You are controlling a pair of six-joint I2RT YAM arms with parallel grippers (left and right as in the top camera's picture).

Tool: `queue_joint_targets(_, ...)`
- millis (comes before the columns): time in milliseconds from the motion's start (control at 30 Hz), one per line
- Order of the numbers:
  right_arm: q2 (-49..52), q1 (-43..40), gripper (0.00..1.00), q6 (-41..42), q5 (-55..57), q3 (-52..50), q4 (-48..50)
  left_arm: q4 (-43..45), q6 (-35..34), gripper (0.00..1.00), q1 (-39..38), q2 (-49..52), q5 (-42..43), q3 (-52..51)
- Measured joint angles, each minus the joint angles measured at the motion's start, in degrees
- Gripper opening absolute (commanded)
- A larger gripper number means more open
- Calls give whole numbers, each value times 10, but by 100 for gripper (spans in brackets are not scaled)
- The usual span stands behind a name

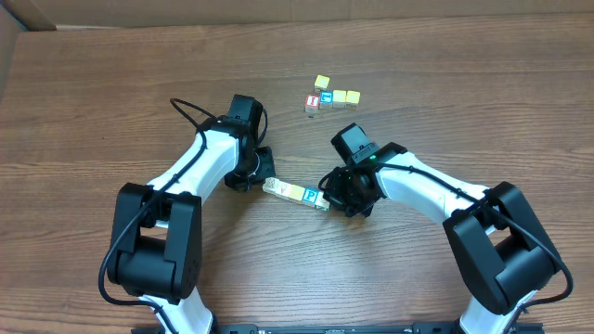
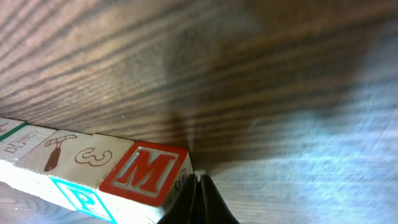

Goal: Flip 5 blocks

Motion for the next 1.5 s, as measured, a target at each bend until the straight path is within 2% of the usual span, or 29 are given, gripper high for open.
queue_joint_targets(767,0,57,4,218,-22,-6,-3,35,0,4,3,0,-3,0)
queue_joint_targets(1500,0,112,4,341,-36,-7,40,60,0,4,-2,3,21,0)
